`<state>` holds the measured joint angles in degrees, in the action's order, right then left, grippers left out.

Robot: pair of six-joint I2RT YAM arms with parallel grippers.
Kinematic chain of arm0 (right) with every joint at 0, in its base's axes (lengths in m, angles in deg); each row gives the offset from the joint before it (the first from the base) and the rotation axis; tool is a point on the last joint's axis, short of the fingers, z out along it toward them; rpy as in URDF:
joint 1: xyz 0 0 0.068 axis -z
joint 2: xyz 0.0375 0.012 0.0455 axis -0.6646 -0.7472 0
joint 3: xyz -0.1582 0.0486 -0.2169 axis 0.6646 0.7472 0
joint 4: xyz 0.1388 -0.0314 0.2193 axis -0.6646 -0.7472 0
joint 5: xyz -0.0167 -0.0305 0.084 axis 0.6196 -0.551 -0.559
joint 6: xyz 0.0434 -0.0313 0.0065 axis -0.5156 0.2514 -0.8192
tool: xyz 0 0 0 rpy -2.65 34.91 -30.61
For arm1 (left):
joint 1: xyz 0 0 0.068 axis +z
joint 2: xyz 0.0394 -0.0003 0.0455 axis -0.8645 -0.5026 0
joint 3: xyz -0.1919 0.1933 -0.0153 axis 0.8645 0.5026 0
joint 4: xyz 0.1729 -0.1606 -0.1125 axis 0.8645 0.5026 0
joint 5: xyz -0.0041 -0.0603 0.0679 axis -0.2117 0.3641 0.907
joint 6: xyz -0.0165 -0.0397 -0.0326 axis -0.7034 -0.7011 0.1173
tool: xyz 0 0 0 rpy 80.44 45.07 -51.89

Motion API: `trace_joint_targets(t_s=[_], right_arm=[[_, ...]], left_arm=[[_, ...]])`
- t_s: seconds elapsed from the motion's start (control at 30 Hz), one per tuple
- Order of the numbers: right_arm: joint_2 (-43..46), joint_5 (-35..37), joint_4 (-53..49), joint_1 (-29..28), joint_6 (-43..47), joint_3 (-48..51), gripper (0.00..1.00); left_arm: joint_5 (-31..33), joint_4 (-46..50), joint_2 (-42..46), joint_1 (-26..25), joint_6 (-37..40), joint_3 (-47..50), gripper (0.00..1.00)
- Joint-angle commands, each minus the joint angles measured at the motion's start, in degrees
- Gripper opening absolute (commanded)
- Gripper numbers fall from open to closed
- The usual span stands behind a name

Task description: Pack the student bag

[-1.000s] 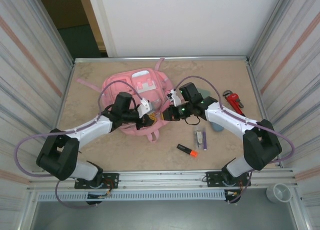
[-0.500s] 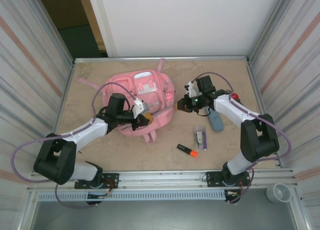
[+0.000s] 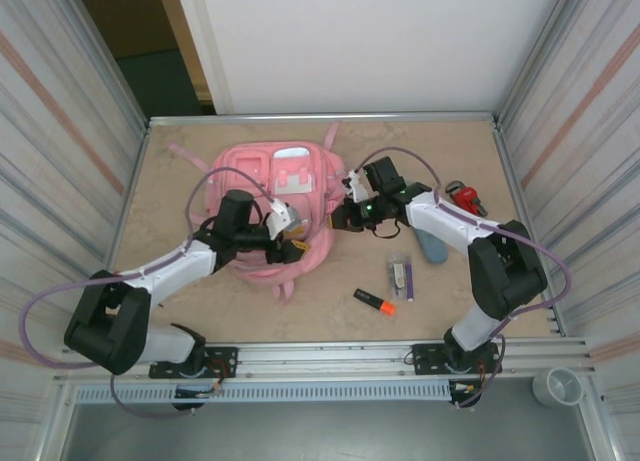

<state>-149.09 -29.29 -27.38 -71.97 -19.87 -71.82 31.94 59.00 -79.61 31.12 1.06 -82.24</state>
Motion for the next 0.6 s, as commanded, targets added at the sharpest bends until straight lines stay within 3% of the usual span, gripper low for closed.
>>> trace_joint_targets(t_s=[0.0,0.37,0.57], right_arm=[[2.6,-4.5,5.7,-1.1,-1.8,-0.8,0.0],[3.6,-6.2,8.2,-0.9,-2.9,0.2,0.0],[5.2,-8.5,9.4,1.1,-4.2,-0.2,0.0]], left_arm=[[4.5,0.7,-0.9,-3.4,-0.4,-4.1,0.57],[7.7,1.4,-4.5,-2.2,-1.3,-4.1,0.52],[4.6,-0.4,-6.7,-0.2,-4.0,-3.7,0.19]])
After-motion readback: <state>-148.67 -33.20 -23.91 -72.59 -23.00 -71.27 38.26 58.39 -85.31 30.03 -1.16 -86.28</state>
